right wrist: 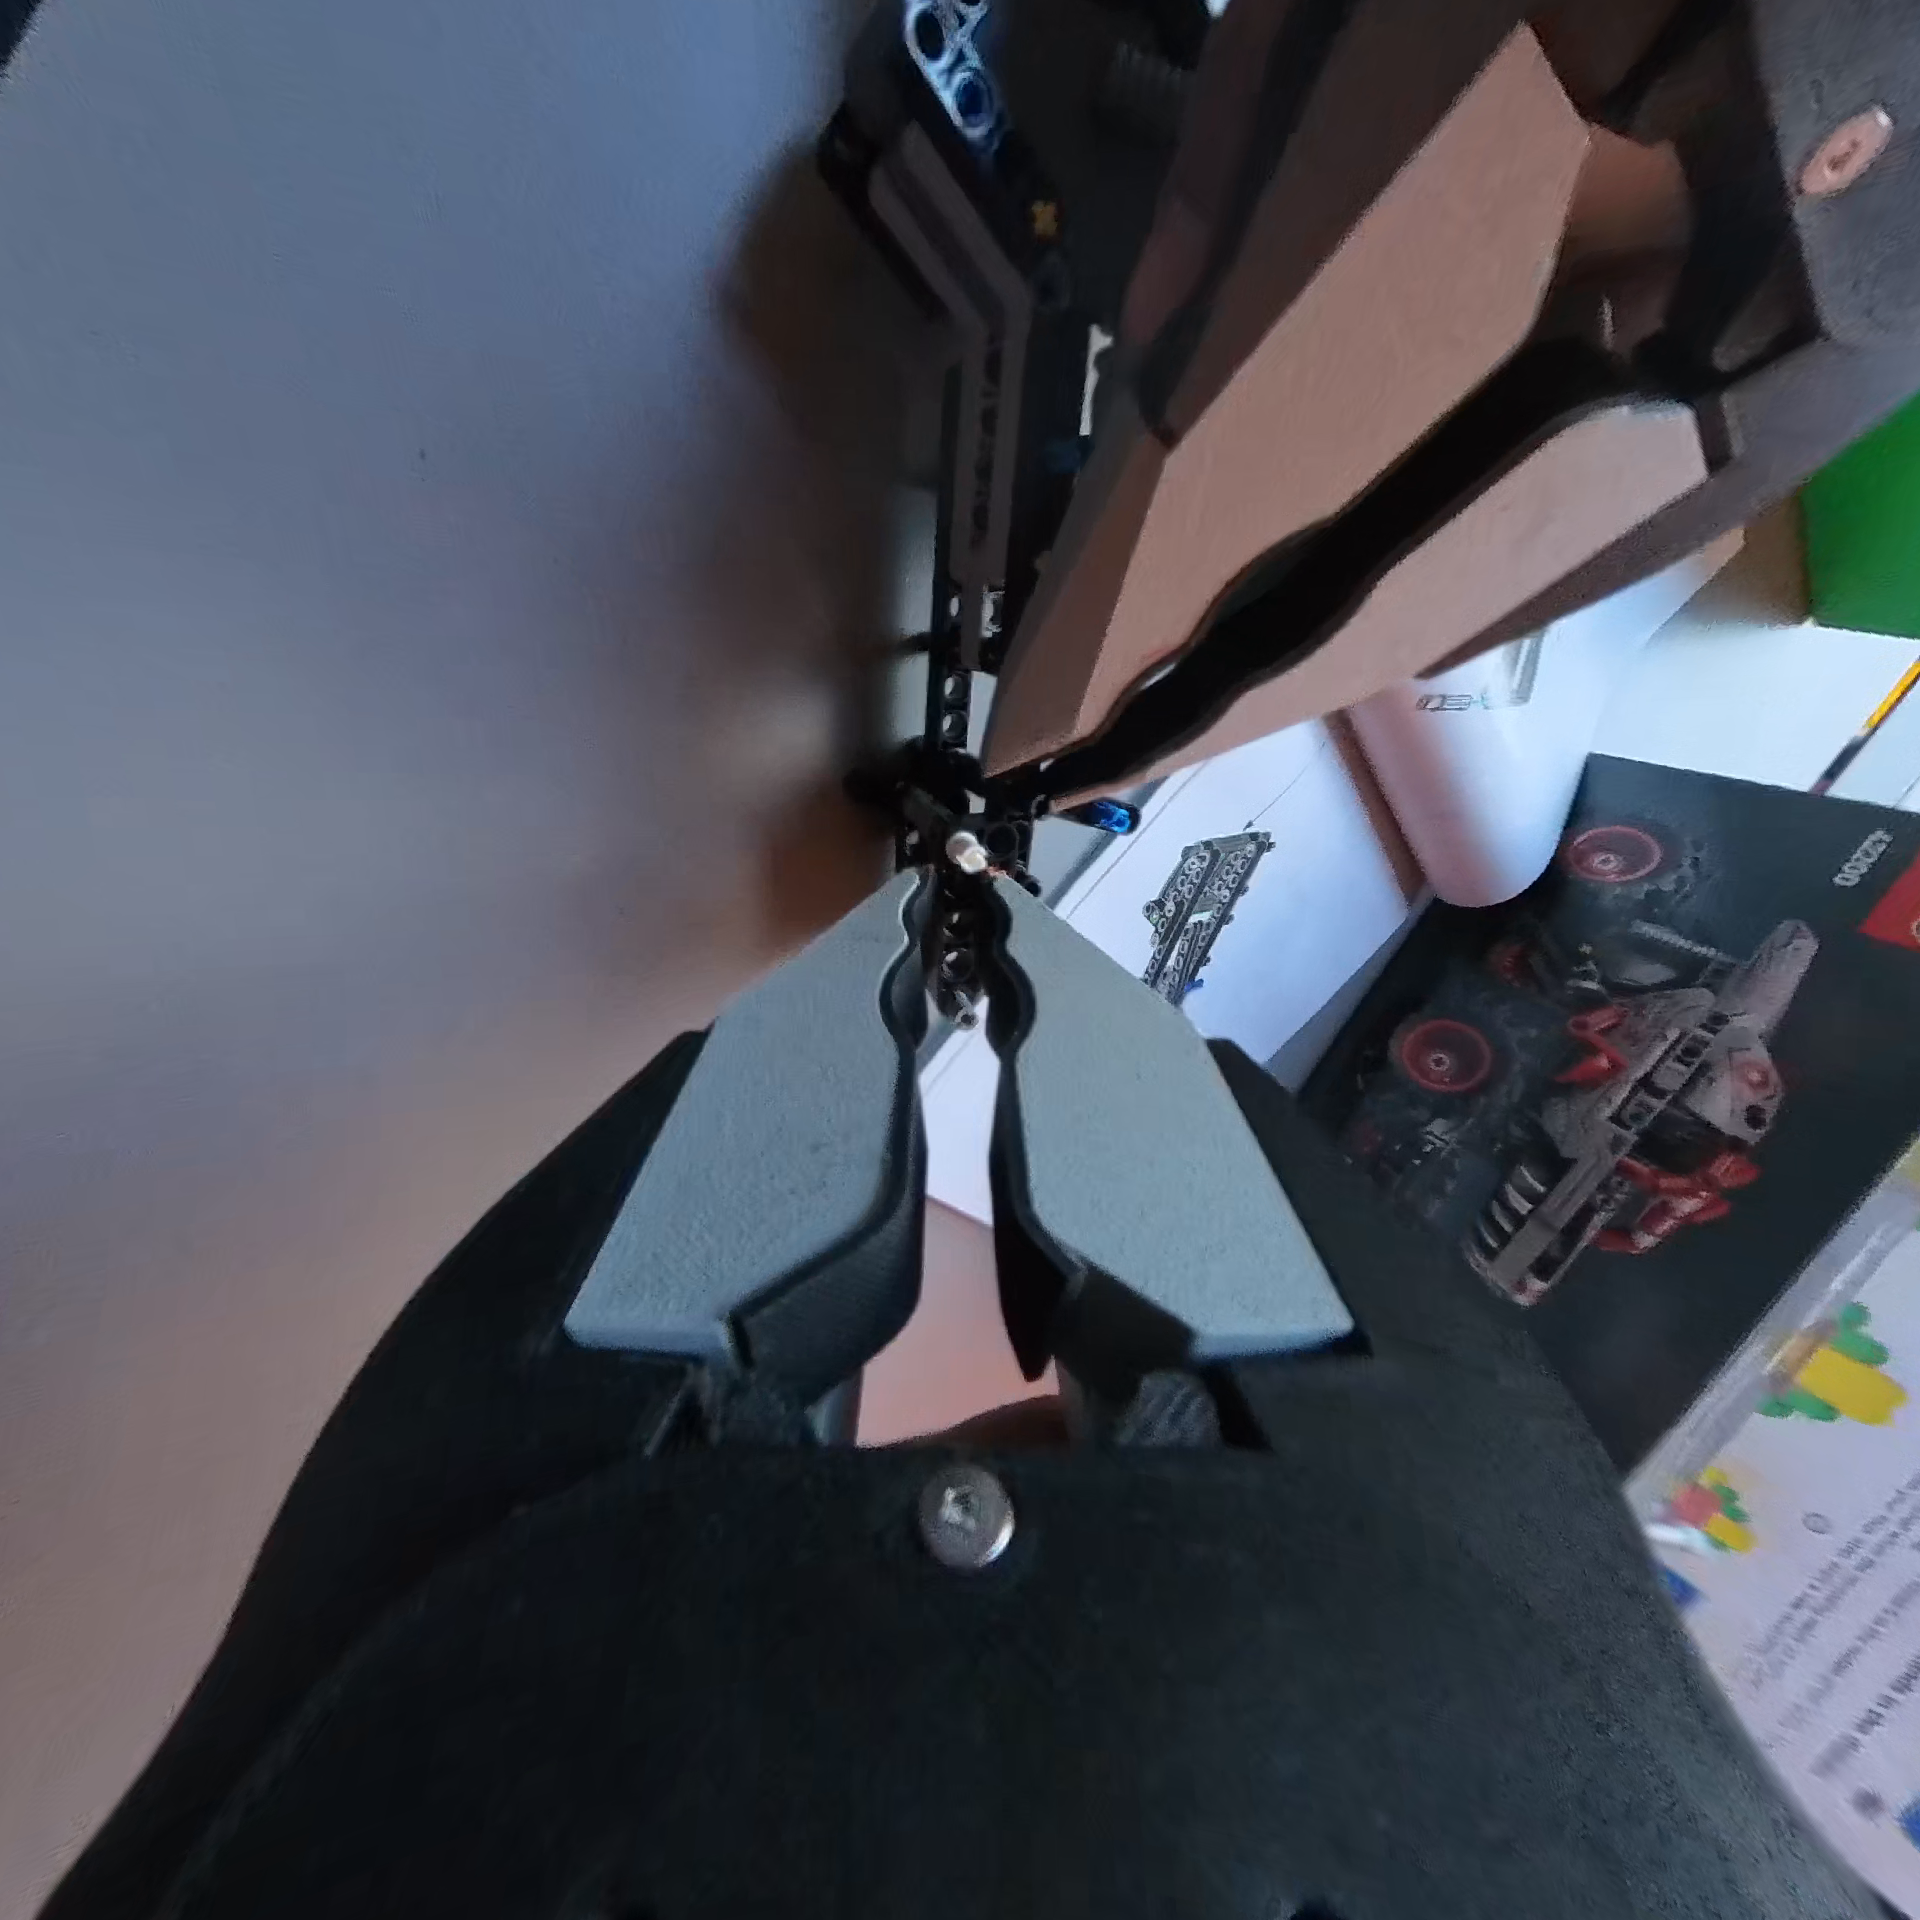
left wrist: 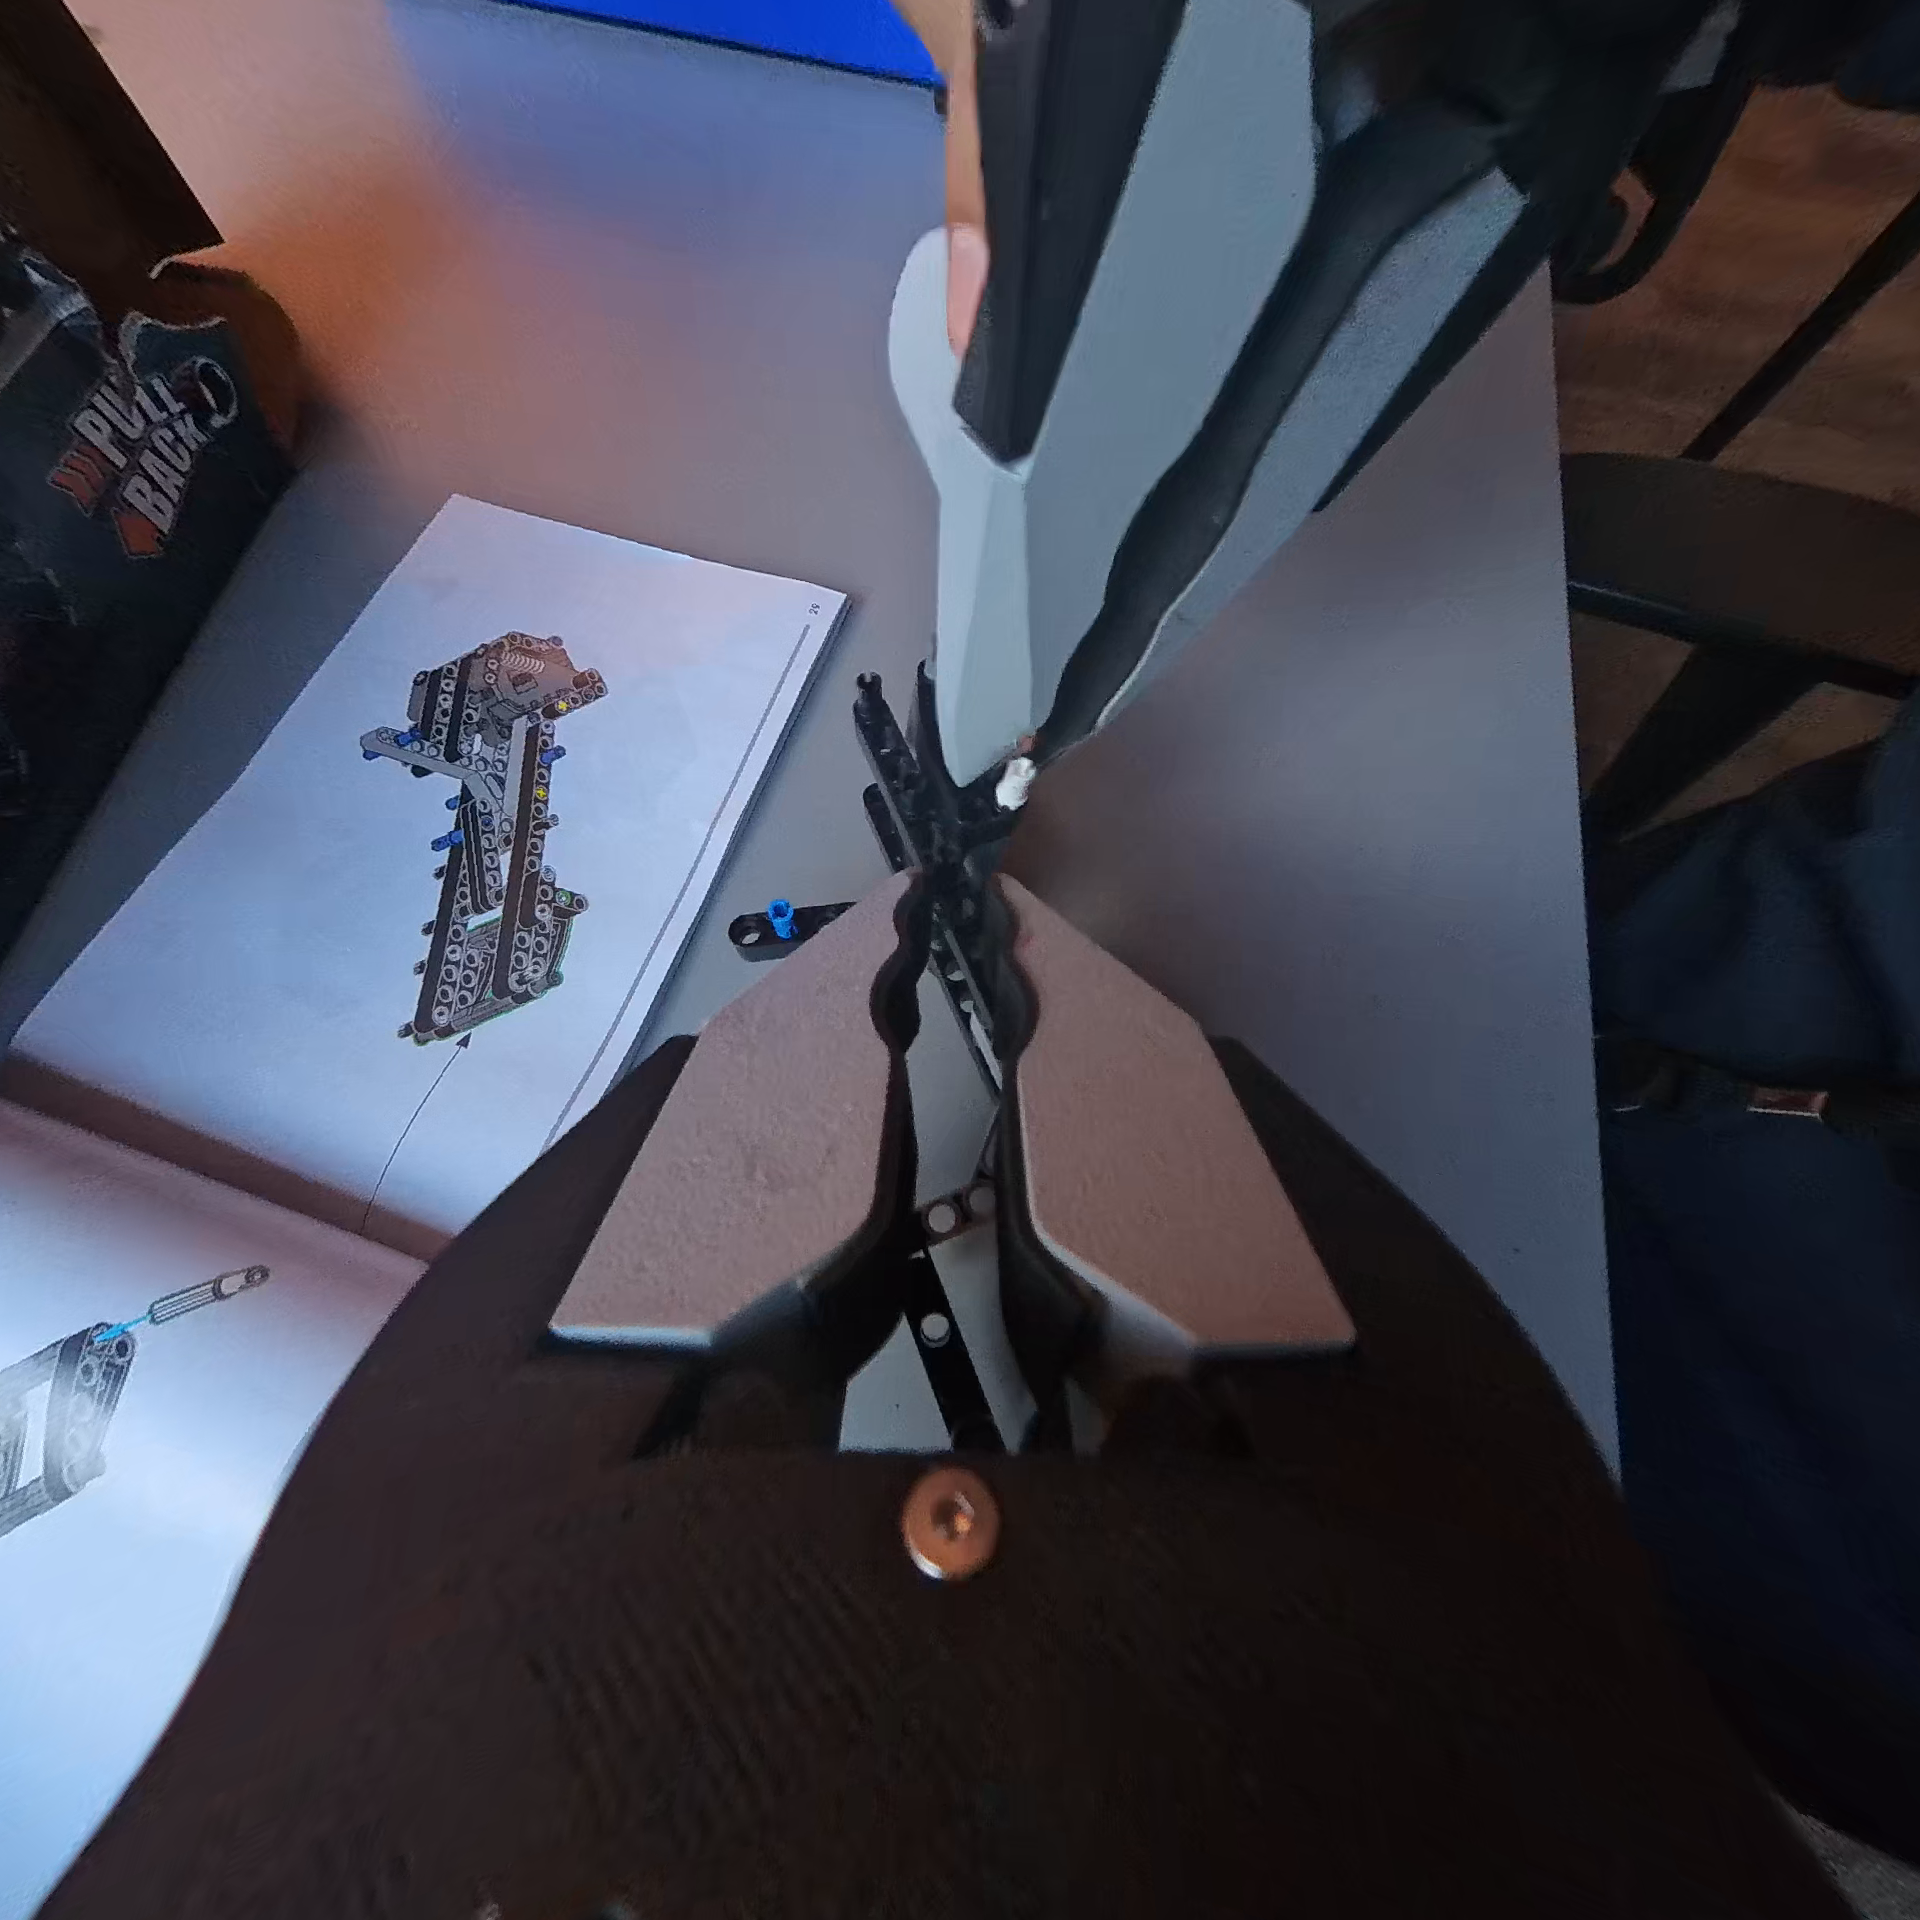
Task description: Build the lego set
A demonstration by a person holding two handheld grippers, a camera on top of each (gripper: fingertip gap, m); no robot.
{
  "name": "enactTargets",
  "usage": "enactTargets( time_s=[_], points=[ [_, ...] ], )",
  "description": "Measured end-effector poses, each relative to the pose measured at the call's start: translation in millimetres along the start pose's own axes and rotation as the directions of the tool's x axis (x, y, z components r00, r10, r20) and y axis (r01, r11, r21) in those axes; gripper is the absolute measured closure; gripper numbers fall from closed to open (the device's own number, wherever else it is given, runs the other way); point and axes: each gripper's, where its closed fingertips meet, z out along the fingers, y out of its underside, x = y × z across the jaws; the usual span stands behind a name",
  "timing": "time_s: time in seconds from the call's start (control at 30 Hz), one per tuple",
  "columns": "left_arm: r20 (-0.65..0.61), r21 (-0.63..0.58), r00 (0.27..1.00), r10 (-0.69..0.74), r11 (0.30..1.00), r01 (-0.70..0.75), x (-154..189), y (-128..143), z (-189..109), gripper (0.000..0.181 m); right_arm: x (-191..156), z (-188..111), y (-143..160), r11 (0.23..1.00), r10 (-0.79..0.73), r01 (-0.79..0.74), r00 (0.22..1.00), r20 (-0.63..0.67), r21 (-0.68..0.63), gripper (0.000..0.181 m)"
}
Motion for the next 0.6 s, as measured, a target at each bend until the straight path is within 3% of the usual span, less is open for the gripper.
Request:
enactTargets(
  time_s=[0.6],
  points=[
    [0.033, 0.012, 0.999, -0.020, 1.000, 0.019, -3.7, 2.5, -2.6, 0.175, 3.4, 3.5, -4.5, 0.991, -0.019, 0.023, 0.999, 0.035, -0.131, 0.178]
  ],
)
